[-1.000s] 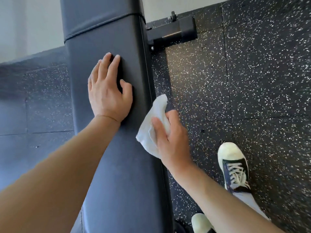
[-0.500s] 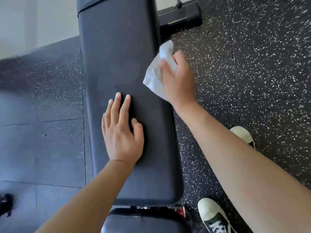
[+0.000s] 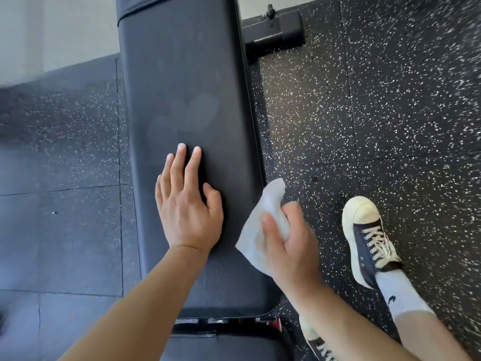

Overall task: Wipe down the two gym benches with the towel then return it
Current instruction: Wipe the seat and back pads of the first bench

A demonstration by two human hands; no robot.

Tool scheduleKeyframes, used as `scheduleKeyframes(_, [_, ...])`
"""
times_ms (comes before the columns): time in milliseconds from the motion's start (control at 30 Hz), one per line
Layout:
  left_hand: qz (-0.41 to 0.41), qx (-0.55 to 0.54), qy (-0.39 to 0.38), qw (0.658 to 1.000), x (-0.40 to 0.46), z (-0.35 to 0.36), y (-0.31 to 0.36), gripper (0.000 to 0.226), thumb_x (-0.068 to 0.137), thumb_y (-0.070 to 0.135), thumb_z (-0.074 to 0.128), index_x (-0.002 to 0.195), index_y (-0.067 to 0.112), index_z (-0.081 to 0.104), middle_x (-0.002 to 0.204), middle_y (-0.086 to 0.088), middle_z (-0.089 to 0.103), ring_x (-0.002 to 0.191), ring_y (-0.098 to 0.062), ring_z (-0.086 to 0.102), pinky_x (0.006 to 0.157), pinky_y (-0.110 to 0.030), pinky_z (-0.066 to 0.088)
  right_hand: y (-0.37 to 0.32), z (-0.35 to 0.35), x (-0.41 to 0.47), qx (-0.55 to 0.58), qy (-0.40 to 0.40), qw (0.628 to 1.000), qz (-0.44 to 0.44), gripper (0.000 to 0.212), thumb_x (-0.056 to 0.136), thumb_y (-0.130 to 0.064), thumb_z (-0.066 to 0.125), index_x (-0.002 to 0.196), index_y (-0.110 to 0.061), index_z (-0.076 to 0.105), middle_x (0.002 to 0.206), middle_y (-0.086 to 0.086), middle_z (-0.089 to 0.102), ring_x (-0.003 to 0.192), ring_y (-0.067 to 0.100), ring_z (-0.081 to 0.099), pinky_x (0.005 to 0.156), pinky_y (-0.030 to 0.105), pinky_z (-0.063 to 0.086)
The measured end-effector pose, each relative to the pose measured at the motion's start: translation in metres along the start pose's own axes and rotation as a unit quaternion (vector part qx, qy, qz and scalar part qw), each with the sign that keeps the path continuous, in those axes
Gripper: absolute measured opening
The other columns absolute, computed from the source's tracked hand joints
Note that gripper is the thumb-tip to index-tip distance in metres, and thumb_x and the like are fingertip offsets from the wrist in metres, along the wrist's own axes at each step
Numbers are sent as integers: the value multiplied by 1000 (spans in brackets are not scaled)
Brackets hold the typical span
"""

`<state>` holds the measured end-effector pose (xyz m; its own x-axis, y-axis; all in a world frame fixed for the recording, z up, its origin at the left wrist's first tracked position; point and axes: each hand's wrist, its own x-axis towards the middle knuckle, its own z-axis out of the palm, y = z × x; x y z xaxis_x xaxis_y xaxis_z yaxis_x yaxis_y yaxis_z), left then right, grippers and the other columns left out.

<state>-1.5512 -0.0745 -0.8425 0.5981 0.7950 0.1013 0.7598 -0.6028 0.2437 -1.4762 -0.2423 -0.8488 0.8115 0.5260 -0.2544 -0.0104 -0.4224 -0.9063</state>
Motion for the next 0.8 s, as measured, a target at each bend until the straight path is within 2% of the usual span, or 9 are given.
scheduleKeyframes(167, [-3,0,-3,1000,0,0,1,65,93,26,42,158,25,40,170,4,31,158,-22,22,128,-43,18,-39,32,136,5,62,998,-15,29,100,-33,62,89,-20,39,67,-9,42,66,17,33,61,38,22])
scheduleKeyframes(300, [-10,5,-11,1000,0,-1,2,65,93,26,42,158,26,40,170,5,29,158,-20,21,128,-45,17,-51,39,182,5,65,998,-16,27,100,-33,63,91,-20,41,75,-3,51,71,26,42,64,41,32])
scheduleKeyframes(367, [-12,3,-16,1000,1,-2,4,65,92,26,41,158,26,40,170,4,29,158,-21,21,128,-45,17,-41,31,155,8,54,998,-26,27,99,-36,62,92,-18,43,75,1,52,70,28,42,63,41,32])
scheduleKeyframes(467, [-15,4,-19,1000,2,-5,7,66,91,25,42,157,23,41,170,2,31,158,-23,22,128,-47,19,-10,15,70,22,25,999,-14,33,100,-40,58,88,-16,39,70,-3,45,66,30,42,61,44,36])
scheduleKeyframes(633, [-13,6,-20,1000,2,-4,5,66,90,23,43,156,23,42,170,2,30,158,-24,23,127,-48,21,29,-9,-56,2,-7,999,47,34,99,-55,50,84,-26,41,67,-6,47,63,19,49,59,47,45])
scheduleKeyframes(700, [-12,6,-18,1000,2,-4,4,66,90,23,43,156,23,42,169,2,31,158,-24,24,127,-49,21,28,-10,-60,-14,-7,999,41,30,99,-53,50,85,-28,41,67,-7,47,62,17,49,58,44,44])
scheduleKeyframes(800, [-12,10,-22,1000,2,-3,4,67,90,24,43,157,23,41,170,2,30,158,-24,23,127,-49,21,12,-2,-20,-11,1,1000,17,29,101,-46,51,84,-25,39,65,-7,43,60,16,44,56,37,36])
